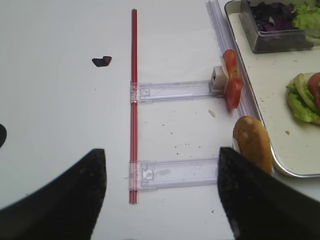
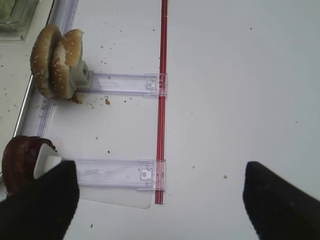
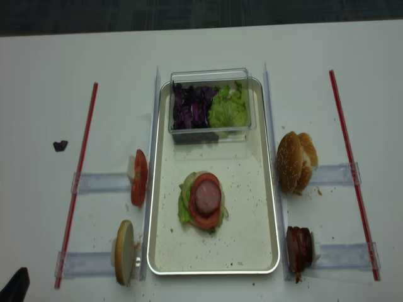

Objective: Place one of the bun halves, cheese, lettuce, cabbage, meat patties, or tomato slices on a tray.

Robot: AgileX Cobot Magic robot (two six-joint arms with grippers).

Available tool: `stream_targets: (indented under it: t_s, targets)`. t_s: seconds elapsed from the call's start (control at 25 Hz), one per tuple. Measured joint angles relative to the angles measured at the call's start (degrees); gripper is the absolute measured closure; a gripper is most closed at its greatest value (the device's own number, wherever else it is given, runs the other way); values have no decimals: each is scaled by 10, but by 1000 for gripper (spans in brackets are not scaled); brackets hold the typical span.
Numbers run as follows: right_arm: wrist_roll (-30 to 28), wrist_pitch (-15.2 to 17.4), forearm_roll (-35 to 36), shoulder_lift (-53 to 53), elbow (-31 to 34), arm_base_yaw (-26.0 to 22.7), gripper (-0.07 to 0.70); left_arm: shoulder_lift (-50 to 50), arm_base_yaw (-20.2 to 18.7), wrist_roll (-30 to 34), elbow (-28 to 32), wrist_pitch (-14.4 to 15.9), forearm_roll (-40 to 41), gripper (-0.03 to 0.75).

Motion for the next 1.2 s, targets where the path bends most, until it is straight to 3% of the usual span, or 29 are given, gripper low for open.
stream_targets:
  t_s: [0.64,1.2]
  targets:
    - [9,-1,0,-108,0,0,-46,0,0,0,0,0,0,277]
    - [26,0,-7,-110,0,14,-46,0,0,0,0,0,0,277]
